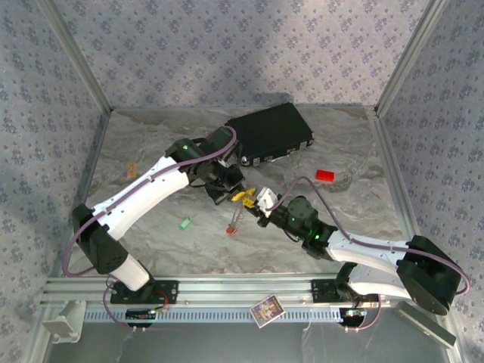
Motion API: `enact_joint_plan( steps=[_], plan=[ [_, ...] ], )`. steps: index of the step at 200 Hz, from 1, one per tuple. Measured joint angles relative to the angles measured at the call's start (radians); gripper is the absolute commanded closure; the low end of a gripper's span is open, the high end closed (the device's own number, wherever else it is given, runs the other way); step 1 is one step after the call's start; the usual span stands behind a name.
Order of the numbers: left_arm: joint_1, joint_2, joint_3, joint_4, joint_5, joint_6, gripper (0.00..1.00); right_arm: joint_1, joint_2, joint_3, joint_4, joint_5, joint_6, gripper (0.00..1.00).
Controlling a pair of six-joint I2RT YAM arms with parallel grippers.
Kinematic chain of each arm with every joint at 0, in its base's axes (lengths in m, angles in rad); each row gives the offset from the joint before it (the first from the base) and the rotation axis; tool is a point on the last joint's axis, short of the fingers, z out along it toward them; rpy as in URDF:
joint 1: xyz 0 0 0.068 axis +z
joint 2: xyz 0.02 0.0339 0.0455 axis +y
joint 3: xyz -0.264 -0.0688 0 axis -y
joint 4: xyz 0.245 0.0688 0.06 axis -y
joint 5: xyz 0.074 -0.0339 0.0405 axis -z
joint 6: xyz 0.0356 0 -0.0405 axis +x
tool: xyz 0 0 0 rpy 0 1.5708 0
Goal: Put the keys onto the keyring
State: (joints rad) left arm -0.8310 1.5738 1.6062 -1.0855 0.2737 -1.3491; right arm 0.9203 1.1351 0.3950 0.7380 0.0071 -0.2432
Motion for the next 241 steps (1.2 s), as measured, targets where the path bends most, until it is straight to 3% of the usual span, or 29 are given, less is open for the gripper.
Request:
enact_joint_plan(
  steps=[241],
  plan=[
    [0.039,-0.042,-0.111,0.061,0.056,-0.085,1.0,0.031,-0.01,-0.019,-0.01,-0.03,-0.095,0.74]
  ],
)
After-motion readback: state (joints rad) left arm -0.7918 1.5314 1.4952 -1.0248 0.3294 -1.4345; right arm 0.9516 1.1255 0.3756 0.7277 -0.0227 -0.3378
